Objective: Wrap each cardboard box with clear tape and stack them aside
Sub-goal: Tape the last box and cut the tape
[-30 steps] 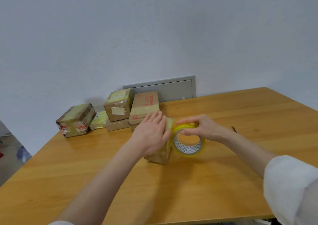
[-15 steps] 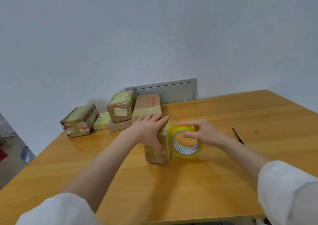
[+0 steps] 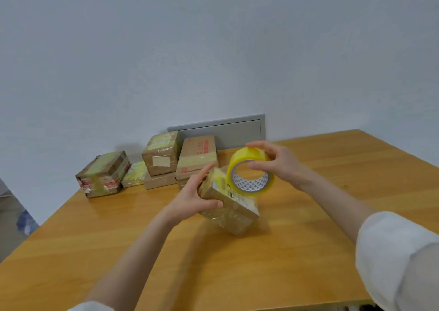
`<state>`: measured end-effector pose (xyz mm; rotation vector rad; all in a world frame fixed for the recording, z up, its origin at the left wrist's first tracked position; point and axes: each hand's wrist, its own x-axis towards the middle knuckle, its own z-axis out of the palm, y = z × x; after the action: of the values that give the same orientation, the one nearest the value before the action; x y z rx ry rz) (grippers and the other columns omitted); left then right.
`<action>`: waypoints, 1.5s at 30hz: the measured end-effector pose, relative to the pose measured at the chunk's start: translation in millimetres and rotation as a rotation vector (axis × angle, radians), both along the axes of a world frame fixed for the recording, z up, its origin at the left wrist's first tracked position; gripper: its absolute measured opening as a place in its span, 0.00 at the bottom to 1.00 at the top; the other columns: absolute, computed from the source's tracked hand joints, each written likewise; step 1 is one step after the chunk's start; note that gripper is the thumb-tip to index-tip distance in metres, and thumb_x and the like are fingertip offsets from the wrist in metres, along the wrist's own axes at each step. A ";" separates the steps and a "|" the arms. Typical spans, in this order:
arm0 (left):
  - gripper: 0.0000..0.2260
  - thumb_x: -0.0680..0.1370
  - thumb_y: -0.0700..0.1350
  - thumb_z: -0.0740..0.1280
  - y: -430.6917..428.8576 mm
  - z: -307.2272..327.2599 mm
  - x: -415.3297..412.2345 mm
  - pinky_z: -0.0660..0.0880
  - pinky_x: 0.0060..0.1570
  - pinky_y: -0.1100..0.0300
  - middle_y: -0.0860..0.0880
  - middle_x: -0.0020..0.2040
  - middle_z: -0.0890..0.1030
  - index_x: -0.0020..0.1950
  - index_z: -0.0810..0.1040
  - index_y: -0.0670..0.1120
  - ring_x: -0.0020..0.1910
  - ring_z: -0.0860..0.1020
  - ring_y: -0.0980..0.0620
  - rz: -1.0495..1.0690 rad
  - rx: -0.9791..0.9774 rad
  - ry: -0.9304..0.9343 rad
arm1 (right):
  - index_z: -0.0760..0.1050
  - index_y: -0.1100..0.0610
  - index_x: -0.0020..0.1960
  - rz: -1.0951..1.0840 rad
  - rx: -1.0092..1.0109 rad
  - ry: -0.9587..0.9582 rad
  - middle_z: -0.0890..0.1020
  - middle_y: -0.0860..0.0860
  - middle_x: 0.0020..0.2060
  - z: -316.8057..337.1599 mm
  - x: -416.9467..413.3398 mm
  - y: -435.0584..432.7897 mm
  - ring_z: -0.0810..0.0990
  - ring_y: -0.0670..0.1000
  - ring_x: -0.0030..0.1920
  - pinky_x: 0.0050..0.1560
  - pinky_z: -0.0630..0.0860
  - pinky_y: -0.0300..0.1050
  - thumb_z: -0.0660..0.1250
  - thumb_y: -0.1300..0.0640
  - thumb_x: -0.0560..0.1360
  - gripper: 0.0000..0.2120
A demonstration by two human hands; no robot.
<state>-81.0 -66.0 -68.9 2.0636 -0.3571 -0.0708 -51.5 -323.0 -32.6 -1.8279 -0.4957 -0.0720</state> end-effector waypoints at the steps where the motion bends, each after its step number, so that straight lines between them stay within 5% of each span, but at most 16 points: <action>1: 0.44 0.61 0.54 0.79 4.3 -2.3 0.2 0.74 0.63 0.49 0.56 0.68 0.65 0.71 0.59 0.70 0.68 0.66 0.56 -0.005 0.020 -0.006 | 0.76 0.39 0.57 -0.001 0.015 -0.010 0.81 0.47 0.52 -2.4 -0.7 2.5 0.79 0.51 0.54 0.54 0.78 0.43 0.77 0.54 0.68 0.21; 7: 0.42 0.66 0.51 0.79 16.9 -14.1 -3.9 0.66 0.68 0.53 0.57 0.69 0.66 0.73 0.59 0.65 0.64 0.63 0.71 -0.004 0.074 -0.092 | 0.79 0.46 0.58 0.042 -0.130 -0.034 0.79 0.35 0.33 14.5 0.8 14.9 0.76 0.34 0.34 0.37 0.71 0.29 0.74 0.52 0.71 0.16; 11: 0.43 0.63 0.57 0.77 21.1 -18.2 -4.6 0.68 0.67 0.53 0.57 0.69 0.67 0.73 0.59 0.65 0.68 0.65 0.65 -0.023 0.075 -0.102 | 0.81 0.46 0.56 0.049 -0.228 0.027 0.80 0.41 0.33 31.7 -0.4 3.0 0.75 0.38 0.30 0.36 0.72 0.33 0.73 0.49 0.72 0.13; 14: 0.43 0.63 0.56 0.77 26.9 -23.7 -6.7 0.73 0.63 0.47 0.56 0.70 0.67 0.73 0.58 0.67 0.69 0.66 0.57 -0.019 0.015 -0.069 | 0.82 0.44 0.53 0.176 -0.538 0.063 0.80 0.32 0.33 20.9 -7.2 -17.3 0.74 0.37 0.31 0.36 0.70 0.32 0.71 0.48 0.73 0.09; 18: 0.44 0.66 0.52 0.78 30.4 -20.9 -6.1 0.74 0.61 0.48 0.59 0.70 0.65 0.73 0.55 0.69 0.71 0.64 0.56 -0.041 0.018 -0.028 | 0.81 0.43 0.55 0.162 -0.509 0.136 0.77 0.34 0.30 -1.8 -14.9 -21.5 0.70 0.41 0.32 0.37 0.71 0.35 0.69 0.46 0.75 0.10; 25: 0.43 0.67 0.46 0.76 40.2 -25.5 -13.5 0.77 0.57 0.58 0.57 0.69 0.66 0.72 0.55 0.68 0.67 0.68 0.58 -0.031 -0.028 0.031 | 0.77 0.41 0.56 0.139 -0.348 0.151 0.78 0.50 0.37 -5.3 -11.8 -26.3 0.76 0.43 0.35 0.45 0.75 0.43 0.70 0.45 0.72 0.12; 30: 0.42 0.69 0.39 0.75 46.8 -37.6 -14.8 0.77 0.51 0.64 0.59 0.67 0.67 0.74 0.57 0.63 0.60 0.72 0.67 -0.010 -0.075 0.045 | 0.80 0.39 0.55 0.220 -0.581 0.189 0.80 0.34 0.41 -6.7 -16.1 -33.6 0.75 0.44 0.39 0.41 0.73 0.37 0.70 0.47 0.74 0.10; 35: 0.43 0.67 0.42 0.76 54.0 -44.7 -17.0 0.76 0.54 0.63 0.61 0.66 0.67 0.74 0.57 0.64 0.61 0.72 0.63 -0.006 -0.052 0.063 | 0.81 0.42 0.56 0.253 -0.653 0.193 0.78 0.36 0.55 -18.5 -15.6 -21.2 0.74 0.32 0.38 0.41 0.72 0.34 0.70 0.48 0.74 0.10; 39: 0.41 0.68 0.48 0.77 57.7 -37.3 -16.5 0.74 0.59 0.59 0.57 0.69 0.63 0.72 0.56 0.66 0.66 0.69 0.55 -0.027 0.138 0.059 | 0.80 0.42 0.56 0.263 -0.691 0.214 0.76 0.37 0.58 -17.4 -12.6 -12.7 0.75 0.37 0.50 0.45 0.72 0.35 0.70 0.48 0.75 0.11; 45: 0.50 0.70 0.71 0.62 19.1 -11.3 -20.6 0.46 0.76 0.52 0.48 0.78 0.39 0.79 0.41 0.47 0.77 0.43 0.48 0.002 1.051 -0.158 | 0.80 0.42 0.57 0.240 -0.794 0.184 0.76 0.41 0.61 -18.7 -6.6 5.5 0.72 0.44 0.62 0.63 0.68 0.43 0.70 0.46 0.73 0.13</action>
<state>-101.6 -46.9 -80.2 3.1203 -0.4719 -0.1091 -58.1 -317.5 -51.3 -2.4914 -0.6649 0.5208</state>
